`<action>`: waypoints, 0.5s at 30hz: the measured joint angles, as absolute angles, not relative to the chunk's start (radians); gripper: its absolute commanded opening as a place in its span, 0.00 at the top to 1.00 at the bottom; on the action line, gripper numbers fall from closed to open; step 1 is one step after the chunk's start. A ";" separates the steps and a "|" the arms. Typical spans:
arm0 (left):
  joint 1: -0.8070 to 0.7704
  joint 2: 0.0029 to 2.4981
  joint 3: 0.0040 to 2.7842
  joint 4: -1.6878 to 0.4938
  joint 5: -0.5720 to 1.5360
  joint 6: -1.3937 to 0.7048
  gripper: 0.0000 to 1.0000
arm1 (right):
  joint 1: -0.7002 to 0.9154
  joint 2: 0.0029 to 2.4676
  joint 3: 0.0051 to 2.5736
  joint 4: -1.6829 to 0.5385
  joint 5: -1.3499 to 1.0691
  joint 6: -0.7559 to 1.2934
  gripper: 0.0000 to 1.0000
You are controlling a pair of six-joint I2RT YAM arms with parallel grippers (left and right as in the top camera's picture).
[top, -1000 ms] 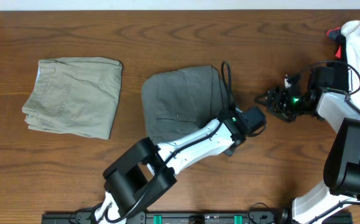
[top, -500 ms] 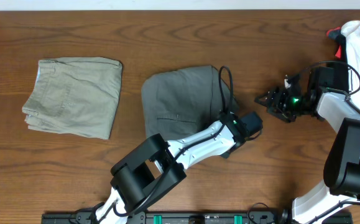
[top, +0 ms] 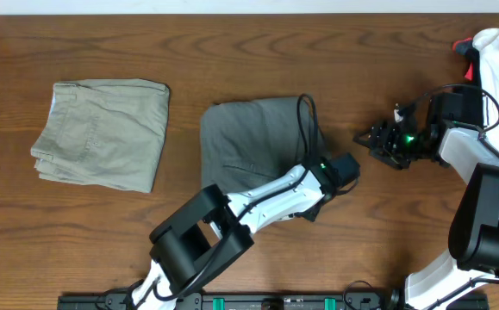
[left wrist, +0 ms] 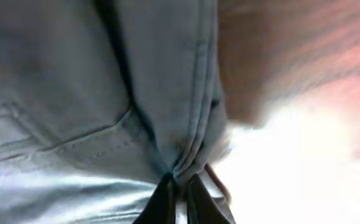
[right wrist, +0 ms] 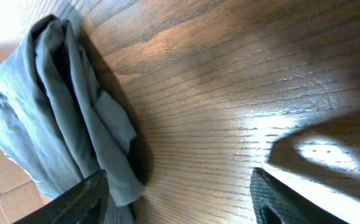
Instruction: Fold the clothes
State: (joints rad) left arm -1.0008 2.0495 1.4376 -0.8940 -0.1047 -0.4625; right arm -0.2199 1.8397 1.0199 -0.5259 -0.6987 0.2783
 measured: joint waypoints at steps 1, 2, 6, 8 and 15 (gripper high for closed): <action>-0.997 2.038 1.446 -0.912 -0.103 -0.456 0.94 | -0.220 1.840 1.020 -0.526 -0.699 0.276 0.32; -0.992 2.024 1.455 -0.926 -0.103 -0.448 0.94 | -0.220 1.840 1.020 -0.526 -0.699 0.273 0.32; -0.958 1.915 1.519 -0.995 -0.116 -0.420 0.94 | -0.220 1.840 1.020 -0.534 -0.703 0.242 0.32; -0.935 1.852 1.549 -1.021 -0.138 -0.406 0.94 | -0.220 1.840 1.020 -0.542 -0.709 0.218 0.31; -0.813 1.655 1.579 -1.040 -0.194 -0.337 0.94 | -0.163 1.840 1.020 -0.581 -0.717 0.093 0.31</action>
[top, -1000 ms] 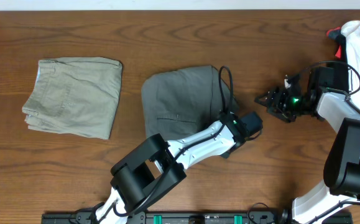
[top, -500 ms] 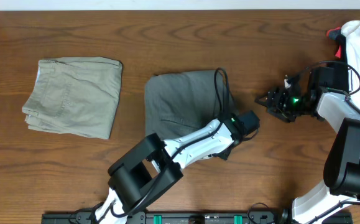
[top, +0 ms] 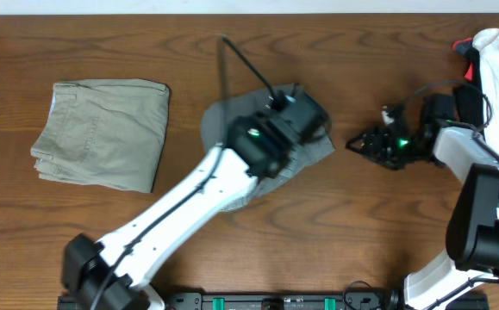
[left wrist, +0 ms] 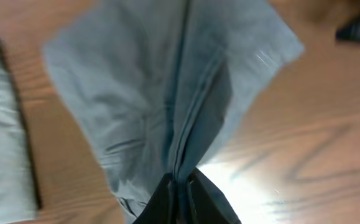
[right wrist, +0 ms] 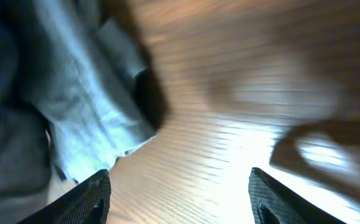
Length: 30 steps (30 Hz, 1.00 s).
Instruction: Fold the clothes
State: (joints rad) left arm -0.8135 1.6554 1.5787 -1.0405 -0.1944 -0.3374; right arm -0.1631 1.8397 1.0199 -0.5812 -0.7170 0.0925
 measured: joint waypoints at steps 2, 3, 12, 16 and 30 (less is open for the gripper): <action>-0.778 1.633 1.579 -1.041 -0.197 -0.322 0.94 | -0.109 1.840 1.020 -0.574 -0.715 0.064 0.30; -0.762 1.627 1.579 -1.041 -0.199 -0.314 0.94 | -0.075 1.840 1.020 -0.561 -0.712 0.055 0.30; -0.701 1.619 1.579 -1.044 -0.205 -0.293 0.94 | 0.118 1.840 1.020 -0.410 -0.566 0.111 0.28; -0.701 1.619 1.579 -1.044 -0.207 -0.285 0.94 | 0.152 1.840 1.020 -0.392 -0.607 0.118 0.70; -0.701 1.619 1.579 -1.031 -0.217 -0.260 0.94 | 0.302 1.840 1.020 -0.311 -0.837 0.178 0.95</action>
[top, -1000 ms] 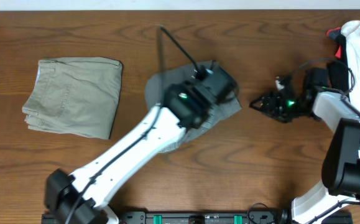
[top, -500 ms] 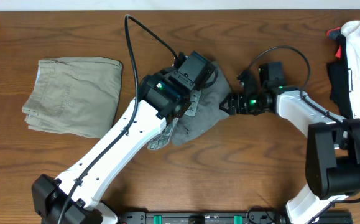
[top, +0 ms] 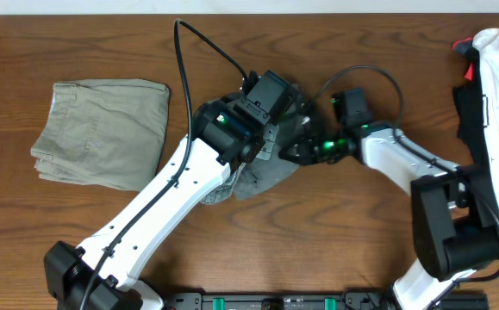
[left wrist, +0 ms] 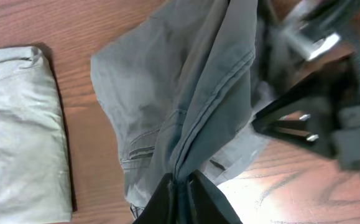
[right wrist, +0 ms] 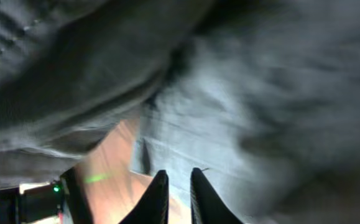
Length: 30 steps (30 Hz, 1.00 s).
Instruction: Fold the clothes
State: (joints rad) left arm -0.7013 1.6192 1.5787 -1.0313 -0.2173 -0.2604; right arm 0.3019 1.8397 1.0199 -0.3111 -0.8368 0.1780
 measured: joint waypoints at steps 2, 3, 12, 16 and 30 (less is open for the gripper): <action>-0.701 1.619 1.579 -1.030 -0.217 -0.260 0.94 | 0.344 1.840 1.020 -0.284 -0.818 0.228 0.95; -0.701 1.619 1.579 -1.030 -0.217 -0.258 0.94 | 0.363 1.840 1.020 -0.271 -0.805 0.257 0.95; -0.701 1.619 1.579 -1.029 -0.217 -0.257 0.94 | 0.536 1.841 1.020 -0.179 -0.495 0.577 0.99; -0.701 1.619 1.597 -1.032 -0.218 -0.257 0.94 | 0.596 1.852 1.020 -0.123 -0.384 0.669 0.99; -0.701 1.618 1.675 -1.097 -0.269 -0.231 0.94 | 0.528 1.937 1.087 -0.373 -0.393 0.765 0.99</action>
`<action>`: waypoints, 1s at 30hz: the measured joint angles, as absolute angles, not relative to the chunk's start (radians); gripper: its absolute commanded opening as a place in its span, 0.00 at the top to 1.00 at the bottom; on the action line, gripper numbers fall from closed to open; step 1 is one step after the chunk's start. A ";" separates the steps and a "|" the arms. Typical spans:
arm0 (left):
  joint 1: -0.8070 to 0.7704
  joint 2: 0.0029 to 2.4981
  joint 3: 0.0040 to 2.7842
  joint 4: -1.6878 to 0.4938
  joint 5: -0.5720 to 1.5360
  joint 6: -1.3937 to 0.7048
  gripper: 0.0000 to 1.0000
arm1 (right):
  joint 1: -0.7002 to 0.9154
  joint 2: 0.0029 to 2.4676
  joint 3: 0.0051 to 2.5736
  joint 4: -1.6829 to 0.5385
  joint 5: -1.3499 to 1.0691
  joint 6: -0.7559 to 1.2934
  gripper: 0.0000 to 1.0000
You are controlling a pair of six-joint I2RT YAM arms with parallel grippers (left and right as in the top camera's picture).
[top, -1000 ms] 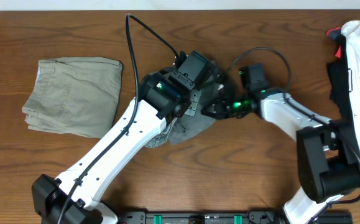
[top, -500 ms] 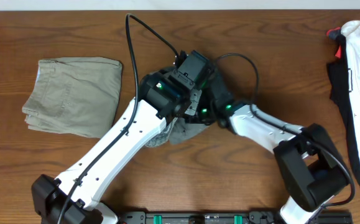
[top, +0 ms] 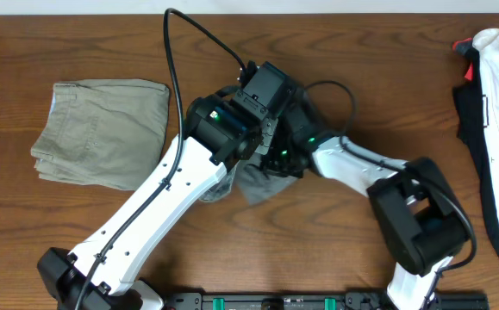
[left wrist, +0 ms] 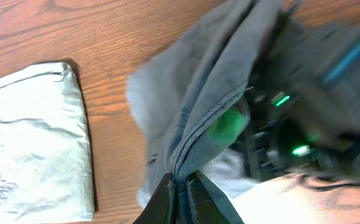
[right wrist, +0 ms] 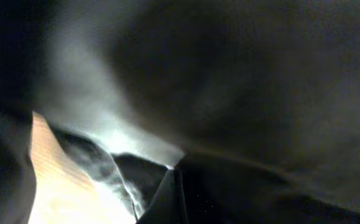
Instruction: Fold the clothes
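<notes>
A grey garment [top: 251, 179] hangs bunched at the table's middle, lifted off the wood. My left gripper [left wrist: 180, 184] is shut on a folded edge of the grey garment [left wrist: 217, 93], which fans away from the fingers. My right gripper [right wrist: 177, 182] is pushed in under that cloth, just right of the left wrist. Its fingers stand together with dark fabric all round them, and a fold runs off their tip. In the overhead view both grippers' fingertips are hidden by the left wrist and the cloth.
Folded khaki shorts [top: 102, 133] lie at the left, also seen in the left wrist view [left wrist: 30, 143]. A pile of white and black clothes [top: 490, 103] sits at the right edge. My right arm [top: 361, 164] stretches across the middle toward the garment.
My right gripper, with fingers slightly apart at the garment's right side, is now deeper under the cloth with fingers together. The left gripper still holds the fold, and the cloth hangs more bunched.
First the grey garment lay flat with my left gripper shut on its near right edge and my right gripper open, well to the right. Then the left gripper held the fold raised over the garment. Later the right gripper reached the cloth, and now it is buried in it.
</notes>
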State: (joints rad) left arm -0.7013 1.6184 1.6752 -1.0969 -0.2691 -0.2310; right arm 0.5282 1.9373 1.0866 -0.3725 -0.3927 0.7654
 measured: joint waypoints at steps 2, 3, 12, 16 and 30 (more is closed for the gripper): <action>-0.701 1.618 1.676 -1.097 -0.270 -0.231 0.94 | 0.465 1.921 1.084 -0.443 -0.400 0.741 0.99; -0.701 1.618 1.676 -1.097 -0.270 -0.230 0.94 | 0.429 1.909 1.079 -0.478 -0.395 0.721 0.99; -0.701 1.618 1.676 -1.097 -0.317 -0.215 0.94 | 0.183 1.772 1.039 -0.707 -0.070 0.435 0.99; -0.698 1.618 1.676 -1.097 -0.371 -0.202 0.94 | 0.139 1.677 1.037 -0.743 0.079 0.277 0.99; -0.580 1.618 1.677 -1.065 -0.426 -0.137 0.94 | 0.136 1.547 1.036 -0.614 -0.256 0.056 0.99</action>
